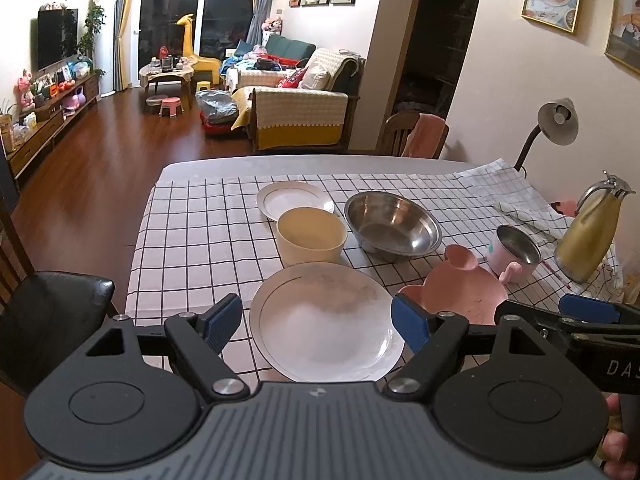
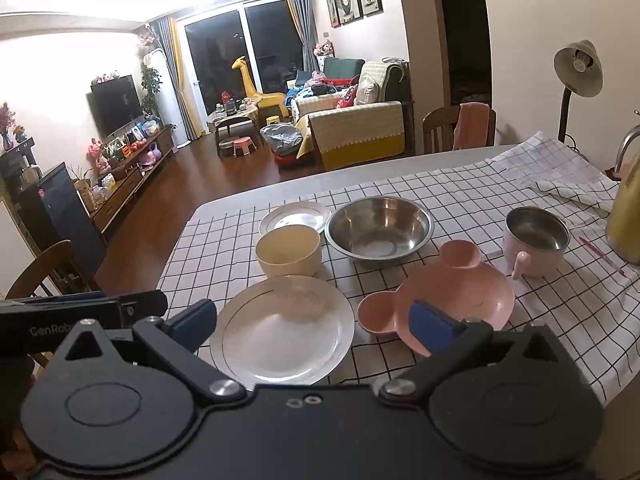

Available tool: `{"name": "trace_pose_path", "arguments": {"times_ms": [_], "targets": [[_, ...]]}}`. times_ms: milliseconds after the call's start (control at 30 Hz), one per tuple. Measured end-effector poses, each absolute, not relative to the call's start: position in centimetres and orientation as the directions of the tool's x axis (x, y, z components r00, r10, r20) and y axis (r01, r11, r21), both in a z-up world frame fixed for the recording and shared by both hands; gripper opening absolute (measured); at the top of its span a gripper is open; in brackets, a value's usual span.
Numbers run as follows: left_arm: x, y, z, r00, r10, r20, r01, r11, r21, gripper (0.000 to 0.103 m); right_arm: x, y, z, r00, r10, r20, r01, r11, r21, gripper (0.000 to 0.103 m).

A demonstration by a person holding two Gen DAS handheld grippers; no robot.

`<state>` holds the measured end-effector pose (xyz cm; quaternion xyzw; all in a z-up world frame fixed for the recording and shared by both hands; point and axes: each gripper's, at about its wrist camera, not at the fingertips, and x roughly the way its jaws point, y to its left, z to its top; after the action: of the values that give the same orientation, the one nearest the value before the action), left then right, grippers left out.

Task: Organize plates and bowls
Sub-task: 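Move both grippers toward the rim of the large white plate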

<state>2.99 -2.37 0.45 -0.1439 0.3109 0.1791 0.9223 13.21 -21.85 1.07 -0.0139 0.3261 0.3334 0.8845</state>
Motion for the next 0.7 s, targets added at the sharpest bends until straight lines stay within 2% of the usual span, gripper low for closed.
{"name": "trace_pose_path", "arguments": {"times_ms": [700], "targets": [[3.01, -3.17, 0.20, 0.744, 0.207, -0.636, -0.383, 0.911, -0.152, 0.082, 12.93, -22.16, 0.76, 0.571, 0.554, -0.606, -0.571, 0.798, 0.192, 0.103]]}}
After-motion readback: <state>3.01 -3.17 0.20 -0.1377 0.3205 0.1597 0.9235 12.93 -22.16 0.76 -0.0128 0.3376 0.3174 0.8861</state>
